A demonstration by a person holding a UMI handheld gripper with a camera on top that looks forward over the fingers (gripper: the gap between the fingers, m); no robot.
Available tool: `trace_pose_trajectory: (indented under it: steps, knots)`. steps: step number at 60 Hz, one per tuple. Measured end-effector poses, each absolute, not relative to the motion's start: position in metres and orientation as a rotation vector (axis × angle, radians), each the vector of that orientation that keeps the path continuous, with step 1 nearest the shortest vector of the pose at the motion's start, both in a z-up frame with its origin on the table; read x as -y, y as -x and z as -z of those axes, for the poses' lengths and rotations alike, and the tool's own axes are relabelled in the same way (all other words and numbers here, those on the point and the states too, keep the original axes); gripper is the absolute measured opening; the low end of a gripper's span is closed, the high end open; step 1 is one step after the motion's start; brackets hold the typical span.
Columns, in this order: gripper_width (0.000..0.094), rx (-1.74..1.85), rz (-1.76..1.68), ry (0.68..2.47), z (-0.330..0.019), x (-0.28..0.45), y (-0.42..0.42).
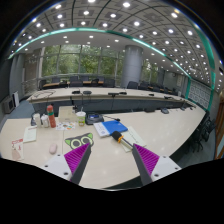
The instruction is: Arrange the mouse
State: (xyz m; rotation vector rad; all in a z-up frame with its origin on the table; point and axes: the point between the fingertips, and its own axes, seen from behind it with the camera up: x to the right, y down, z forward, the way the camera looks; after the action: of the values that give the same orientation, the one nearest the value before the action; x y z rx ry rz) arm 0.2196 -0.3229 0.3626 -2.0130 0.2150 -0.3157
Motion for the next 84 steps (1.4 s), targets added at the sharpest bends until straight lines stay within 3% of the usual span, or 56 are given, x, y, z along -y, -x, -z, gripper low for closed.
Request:
trace_pose_trajectory:
  steps: [7,12,13,19,27,35,52,68,76,82,84]
  knots:
    - [0.0849,-0.221,0.319,2.051,-0.328,0.330,-0.224]
    - [0.0849,-0.211,0.306,2.076,-0.267,0.321,-0.229]
    - [0.0847,-0.208,0.311,2.092,-0.274,0.329,-0.224]
    - [0.0850,-0.174,0.309,2.139,-0.209,0.331,-0.212]
    - [0.0849,-0.104,0.228,2.221,-0.125,0.323,-0.155]
    - [0.0853,-0.061,0.099,2.223,-0.080,0.286,-0.075]
    - [0.0847,0.019,-0.070,2.206,-0.026,0.150,0.085]
    - [0.0823,0.010,-0.035,2.186,-0.005,0.034,0.120]
    - [0.0690,0.023,0.010,2.211,0.010,0.008,0.120]
    - [0.0502,0.026,0.030,2.211,0.012,-0.001,0.116]
    - [0.0482,0.025,0.025,2.219,0.011,-0.001,0.116]
